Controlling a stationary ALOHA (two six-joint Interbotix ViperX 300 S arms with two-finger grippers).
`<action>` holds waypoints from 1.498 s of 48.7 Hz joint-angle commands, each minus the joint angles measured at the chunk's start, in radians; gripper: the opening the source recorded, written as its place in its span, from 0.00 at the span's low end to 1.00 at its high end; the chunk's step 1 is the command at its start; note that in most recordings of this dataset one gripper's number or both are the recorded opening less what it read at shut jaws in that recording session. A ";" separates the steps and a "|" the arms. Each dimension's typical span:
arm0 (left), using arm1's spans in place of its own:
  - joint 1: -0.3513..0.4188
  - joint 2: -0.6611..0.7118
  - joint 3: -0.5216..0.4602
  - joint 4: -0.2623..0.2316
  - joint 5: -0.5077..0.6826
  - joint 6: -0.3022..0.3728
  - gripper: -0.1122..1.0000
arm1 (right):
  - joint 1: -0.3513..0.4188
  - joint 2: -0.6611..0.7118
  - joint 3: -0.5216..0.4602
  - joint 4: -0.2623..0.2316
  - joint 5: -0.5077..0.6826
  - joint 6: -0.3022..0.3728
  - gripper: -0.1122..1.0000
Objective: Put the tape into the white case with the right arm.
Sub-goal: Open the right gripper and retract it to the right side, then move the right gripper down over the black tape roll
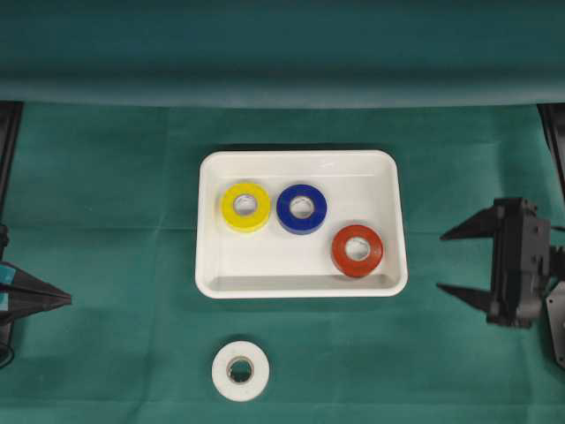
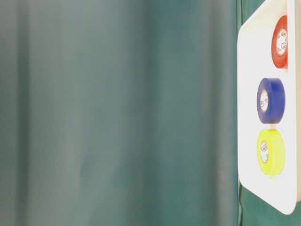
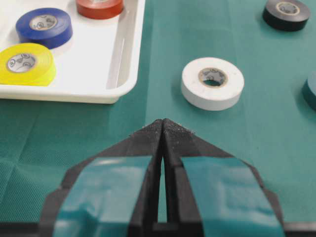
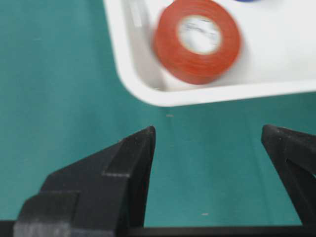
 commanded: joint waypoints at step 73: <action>0.003 0.009 -0.011 -0.002 -0.011 0.000 0.10 | 0.540 0.120 -0.063 -0.052 -0.041 -0.008 0.65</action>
